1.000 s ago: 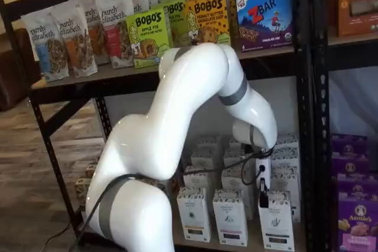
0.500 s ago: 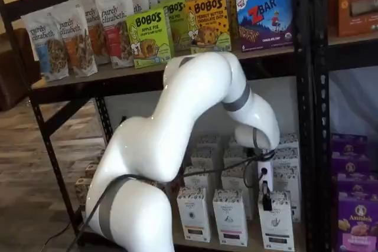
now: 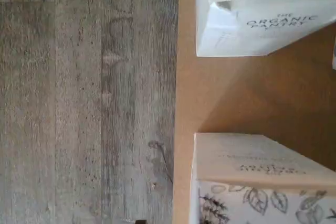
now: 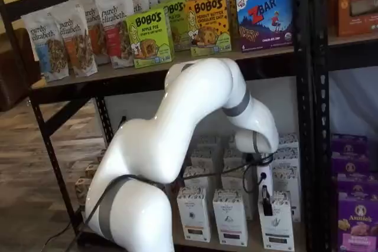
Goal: Pick up the white box with a green strip in the middle, on the bottom shelf, the sixth box from the left
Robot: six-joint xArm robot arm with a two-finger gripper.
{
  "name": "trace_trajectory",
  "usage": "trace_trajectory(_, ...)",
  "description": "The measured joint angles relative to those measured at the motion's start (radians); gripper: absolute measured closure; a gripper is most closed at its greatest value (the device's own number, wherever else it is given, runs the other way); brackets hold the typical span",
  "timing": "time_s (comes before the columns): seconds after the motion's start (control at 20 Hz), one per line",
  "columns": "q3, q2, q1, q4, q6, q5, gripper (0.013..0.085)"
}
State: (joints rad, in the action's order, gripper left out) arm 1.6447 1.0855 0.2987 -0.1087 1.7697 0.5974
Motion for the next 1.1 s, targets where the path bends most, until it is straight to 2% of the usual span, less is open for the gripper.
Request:
trace_trajectory(0.2, 0.005, 0.012, -0.002, -0.026, -0.025, -0.006, 0.013)
trace_trajectory(0.55, 0.013, 0.027, -0.001, -0.036, -0.033, -0.013, 0.013)
trace_trajectory(0.65, 0.013, 0.029, 0.0, -0.04, -0.035, -0.015, 0.021)
trace_trajectory(0.7, 0.012, 0.029, 0.001, -0.041, -0.036, -0.016, 0.021)
trace_trajectory(0.8, 0.011, 0.029, 0.002, -0.038, -0.032, -0.016, 0.029)
trace_trajectory(0.85, 0.01, 0.028, 0.003, -0.037, -0.03, -0.017, 0.029)
trace_trajectory(0.9, 0.008, 0.028, 0.003, -0.037, -0.03, -0.017, 0.033)
trace_trajectory(1.1, -0.003, 0.026, 0.004, -0.039, -0.032, -0.035, 0.033)
